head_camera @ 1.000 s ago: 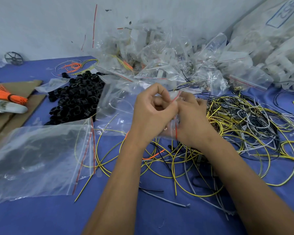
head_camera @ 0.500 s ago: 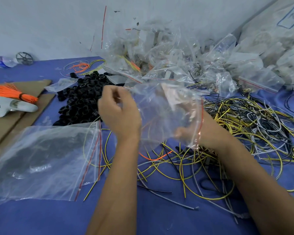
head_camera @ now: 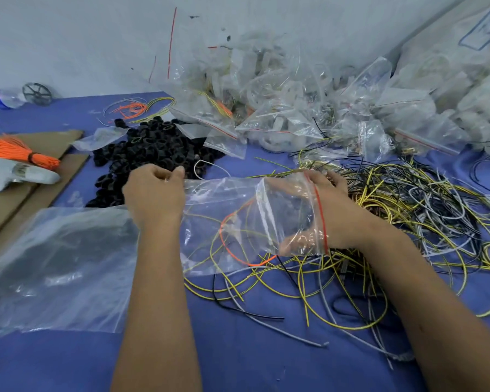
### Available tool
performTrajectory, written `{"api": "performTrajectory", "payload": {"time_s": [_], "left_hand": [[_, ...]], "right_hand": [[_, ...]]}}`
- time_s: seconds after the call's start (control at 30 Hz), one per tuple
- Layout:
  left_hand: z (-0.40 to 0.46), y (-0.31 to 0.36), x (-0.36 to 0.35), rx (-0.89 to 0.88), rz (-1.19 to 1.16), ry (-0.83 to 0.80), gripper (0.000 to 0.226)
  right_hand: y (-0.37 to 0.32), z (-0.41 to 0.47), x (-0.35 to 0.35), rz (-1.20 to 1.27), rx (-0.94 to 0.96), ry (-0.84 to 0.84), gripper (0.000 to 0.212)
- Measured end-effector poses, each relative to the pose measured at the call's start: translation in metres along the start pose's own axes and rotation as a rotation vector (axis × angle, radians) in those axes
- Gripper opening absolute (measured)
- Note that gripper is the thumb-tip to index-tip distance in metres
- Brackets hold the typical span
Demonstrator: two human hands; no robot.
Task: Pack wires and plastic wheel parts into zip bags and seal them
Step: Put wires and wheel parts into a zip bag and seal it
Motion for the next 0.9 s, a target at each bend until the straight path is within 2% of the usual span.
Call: {"api": "performTrajectory", "payload": {"time_s": [0.07,0.13,0.3,0.4,0.43,0.47,0.53,0.6,0.67,0.73,0.8,0.9], "left_hand": [[0.003,-0.004,0.012,0.024,0.025,0.092,0.028],[0.006,-0.006,0.022,0.029,0.048,0.164,0.032],[-0.003,-0.005,0.034,0.121,0.077,0.343,0.037],[-0.02,0.028,0.035,-0.044,-0.054,0.545,0.033],[-0.025,0.042,0.028,-0.135,-0.163,0.536,0.026],[-0.033,0.054,0.018,-0.212,-0.284,0.457,0.018],[-0.05,0.069,-0.01,-0.292,-0.407,0.205,0.013],[-0.064,0.072,-0.037,-0.325,-0.38,0.0,0.022],[-0.069,0.065,-0.052,-0.34,-0.3,-0.122,0.036],[-0.066,0.059,-0.057,-0.344,-0.217,-0.188,0.045],[-0.061,0.054,-0.054,-0.32,-0.185,-0.205,0.047],[-0.051,0.049,-0.042,-0.201,-0.21,-0.126,0.044]], "right_hand": [[-0.006,-0.003,0.002,-0.256,0.113,-0.174,0.104],[-0.007,-0.002,0.003,-0.279,0.14,-0.243,0.115],[-0.016,-0.002,0.0,-0.285,0.144,-0.193,0.107],[-0.019,0.001,-0.01,-0.322,0.146,-0.196,0.101],[-0.02,0.002,-0.014,-0.347,0.164,-0.202,0.1],[-0.022,0.003,-0.018,-0.376,0.177,-0.217,0.099],[-0.025,0.003,-0.022,-0.391,0.192,-0.233,0.094],[-0.024,0.004,-0.02,-0.379,0.168,-0.195,0.084],[-0.023,0.006,-0.015,-0.348,0.174,-0.113,0.056],[-0.02,0.007,-0.008,-0.293,0.208,0.031,0.026],[-0.02,0.008,0.002,-0.22,0.167,0.24,0.009],[-0.026,0.015,0.008,-0.157,0.079,0.404,0.011]]}}
Point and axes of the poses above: each hand's wrist, its own z-axis towards the middle knuckle, its own x-axis out of the back of the hand, y = z × x, the point moved 3 cm from there along z, towards the middle knuckle, and after that the axes turned 10 degrees about z, right-handed, at the moved point
